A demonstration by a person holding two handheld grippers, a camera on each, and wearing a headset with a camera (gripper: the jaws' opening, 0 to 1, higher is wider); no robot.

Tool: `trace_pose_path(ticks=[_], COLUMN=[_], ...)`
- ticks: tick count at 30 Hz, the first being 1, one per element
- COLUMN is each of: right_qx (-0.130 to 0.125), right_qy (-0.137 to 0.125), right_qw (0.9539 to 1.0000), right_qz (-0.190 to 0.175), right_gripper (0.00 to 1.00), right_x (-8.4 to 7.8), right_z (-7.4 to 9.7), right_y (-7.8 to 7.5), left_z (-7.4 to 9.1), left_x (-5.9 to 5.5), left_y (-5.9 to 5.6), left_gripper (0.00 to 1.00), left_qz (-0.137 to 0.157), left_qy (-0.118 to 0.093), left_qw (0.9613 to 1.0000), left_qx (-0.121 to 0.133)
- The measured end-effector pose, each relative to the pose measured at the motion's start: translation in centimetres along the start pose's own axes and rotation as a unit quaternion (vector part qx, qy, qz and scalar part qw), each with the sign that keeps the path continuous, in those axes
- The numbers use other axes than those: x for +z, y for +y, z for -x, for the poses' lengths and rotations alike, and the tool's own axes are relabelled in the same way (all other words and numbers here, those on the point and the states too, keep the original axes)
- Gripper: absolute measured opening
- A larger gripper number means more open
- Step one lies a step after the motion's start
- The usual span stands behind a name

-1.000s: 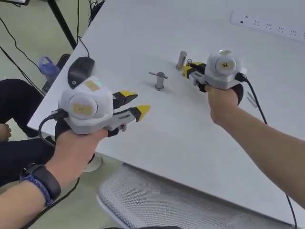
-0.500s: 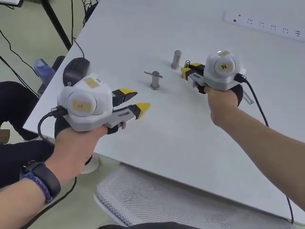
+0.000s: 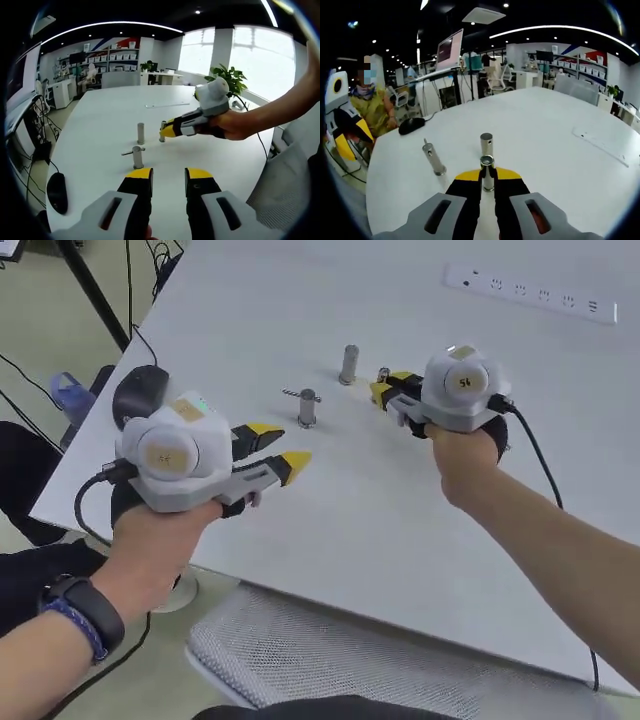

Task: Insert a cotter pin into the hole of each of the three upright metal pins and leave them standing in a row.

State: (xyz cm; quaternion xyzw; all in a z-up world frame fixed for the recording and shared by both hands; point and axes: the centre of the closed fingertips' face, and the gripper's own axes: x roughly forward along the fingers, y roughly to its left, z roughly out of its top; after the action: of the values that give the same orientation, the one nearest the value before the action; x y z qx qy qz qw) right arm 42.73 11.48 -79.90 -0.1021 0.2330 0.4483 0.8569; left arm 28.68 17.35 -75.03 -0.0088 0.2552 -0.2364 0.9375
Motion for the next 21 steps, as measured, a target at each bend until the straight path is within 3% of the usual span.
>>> trace_pose_path(ticks=[13, 21], right_qx=[0.009, 0.036], right_qy=[-0.001, 0.001], right_qw=[0.9998, 0.9989], right_qz=[0.019, 0.031], right_gripper=[0.1, 0.1], right_x=[-0.2, -0.8], right_z=[2.0, 2.7], right_y=[1.3, 2.9], left_z=[-0.5, -0.7], left_x=[0.8, 0.7], left_y=[-0.8, -1.4], left_gripper=[0.24, 0.24], left_qz=[-0.007, -0.01], left_qy=[-0.008, -0.008], left_qw=[0.9999, 0.9998], left_qx=[-0.012, -0.018])
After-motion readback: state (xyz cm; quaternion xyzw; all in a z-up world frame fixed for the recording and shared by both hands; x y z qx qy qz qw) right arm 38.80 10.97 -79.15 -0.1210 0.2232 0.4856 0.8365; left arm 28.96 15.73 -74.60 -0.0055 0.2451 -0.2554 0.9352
